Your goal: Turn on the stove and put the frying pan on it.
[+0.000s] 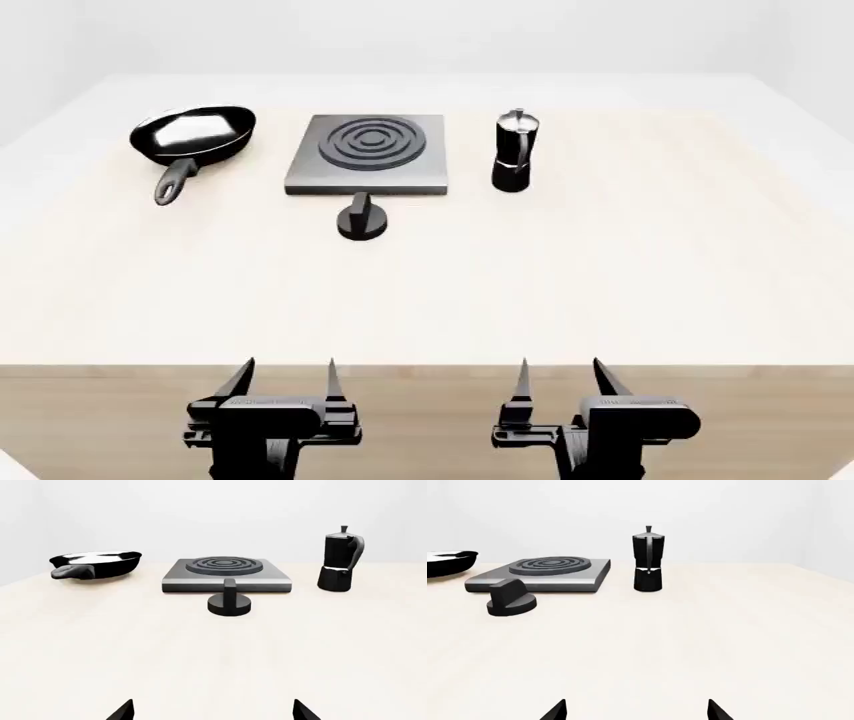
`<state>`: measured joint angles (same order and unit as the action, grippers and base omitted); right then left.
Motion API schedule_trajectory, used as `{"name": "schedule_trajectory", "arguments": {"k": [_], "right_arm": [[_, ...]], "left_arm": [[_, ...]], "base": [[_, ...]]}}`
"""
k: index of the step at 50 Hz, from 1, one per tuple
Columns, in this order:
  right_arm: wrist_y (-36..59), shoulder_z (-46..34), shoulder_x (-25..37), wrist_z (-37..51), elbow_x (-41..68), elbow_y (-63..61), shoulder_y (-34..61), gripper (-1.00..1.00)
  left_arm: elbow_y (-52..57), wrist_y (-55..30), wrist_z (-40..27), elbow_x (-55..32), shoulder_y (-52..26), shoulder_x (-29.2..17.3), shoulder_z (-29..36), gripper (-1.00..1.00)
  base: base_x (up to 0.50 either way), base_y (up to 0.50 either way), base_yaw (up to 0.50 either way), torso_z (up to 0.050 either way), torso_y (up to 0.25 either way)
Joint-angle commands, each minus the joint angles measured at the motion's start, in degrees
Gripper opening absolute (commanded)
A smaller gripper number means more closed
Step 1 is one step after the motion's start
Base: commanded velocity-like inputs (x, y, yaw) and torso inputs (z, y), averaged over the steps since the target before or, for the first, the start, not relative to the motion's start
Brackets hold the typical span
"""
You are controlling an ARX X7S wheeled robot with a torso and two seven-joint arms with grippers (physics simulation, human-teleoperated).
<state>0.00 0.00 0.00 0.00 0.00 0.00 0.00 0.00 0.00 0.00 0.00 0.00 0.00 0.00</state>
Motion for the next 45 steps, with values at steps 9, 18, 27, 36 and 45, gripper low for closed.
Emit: {"name": "schedule_trajectory", "arguments": {"k": [9,18,27,36,45], "right_arm": [[-1.92,-2.38,1.89,4.68,1.96,-0.1,-0.25,1.0],[-1.56,-4.14,3.24,5.67,2.38,-0.54,-0.48,1.0],[-1.54,-5.03,3.93,6.7,3.06,-0.48,-0.58,1.0],[-1.06,-6.0,4.6,7.52,3.25,-0.22,-0.16,1.0],[-1.15,-6.73,5.19,8.15,3.61,0.2,0.17,1.0]], "left_arm": [[0.49,0.52,-1.38,-2.3,0.49,-2.65,3.35,1.0],[0.61,0.87,-2.27,-2.69,0.65,-3.74,4.68,1.0],[0.68,1.51,-3.19,-2.94,0.98,-4.42,5.59,1.0],[0.11,2.03,-3.8,-3.41,0.69,-4.97,6.32,1.0],[-0.15,2.05,-4.52,-3.87,0.45,-5.54,7.02,1.0]], "base": [[0.0,0.0,0.0,0.0,0.0],[0.0,0.11,0.0,0.0,0.0],[0.0,0.5,0.0,0.0,0.0],[0.0,0.5,0.0,0.0,0.0],[0.0,0.5,0.0,0.0,0.0]]}}
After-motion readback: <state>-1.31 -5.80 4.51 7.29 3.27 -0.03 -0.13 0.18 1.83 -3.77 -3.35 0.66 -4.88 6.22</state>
